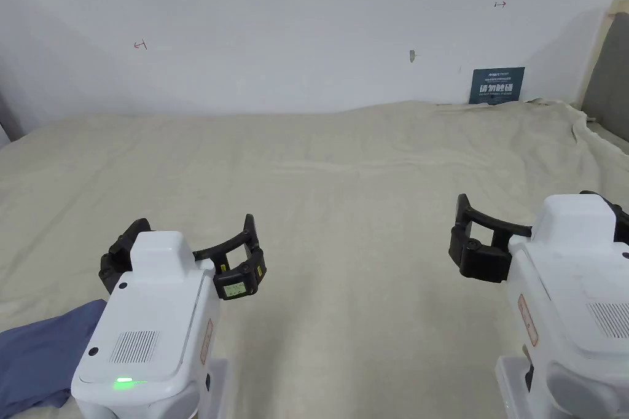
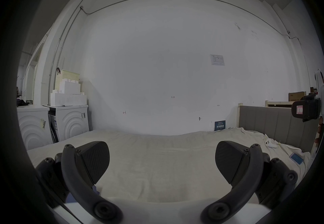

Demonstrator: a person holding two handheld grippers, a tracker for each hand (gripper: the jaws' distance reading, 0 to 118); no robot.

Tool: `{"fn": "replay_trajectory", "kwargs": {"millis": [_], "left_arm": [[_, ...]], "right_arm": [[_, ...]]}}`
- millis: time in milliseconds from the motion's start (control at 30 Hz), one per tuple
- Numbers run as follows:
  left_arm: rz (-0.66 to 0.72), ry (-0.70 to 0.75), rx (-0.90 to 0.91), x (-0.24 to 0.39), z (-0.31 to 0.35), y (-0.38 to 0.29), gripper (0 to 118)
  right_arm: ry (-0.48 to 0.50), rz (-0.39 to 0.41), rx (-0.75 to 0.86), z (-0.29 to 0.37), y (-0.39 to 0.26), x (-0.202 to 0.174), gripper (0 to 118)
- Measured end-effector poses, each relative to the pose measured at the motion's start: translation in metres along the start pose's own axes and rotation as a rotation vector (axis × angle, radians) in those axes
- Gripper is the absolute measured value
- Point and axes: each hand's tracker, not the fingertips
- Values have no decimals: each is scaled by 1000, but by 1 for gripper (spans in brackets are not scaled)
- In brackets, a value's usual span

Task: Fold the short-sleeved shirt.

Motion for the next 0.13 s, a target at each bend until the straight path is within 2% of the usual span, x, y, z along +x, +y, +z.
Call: {"fn": "replay_trajectory", "kwargs": {"millis": [133], "left_arm": [[3, -2, -1, 0, 0, 1, 118]], "right_arm": [[-4, -5, -1, 0, 0, 1, 115]]}}
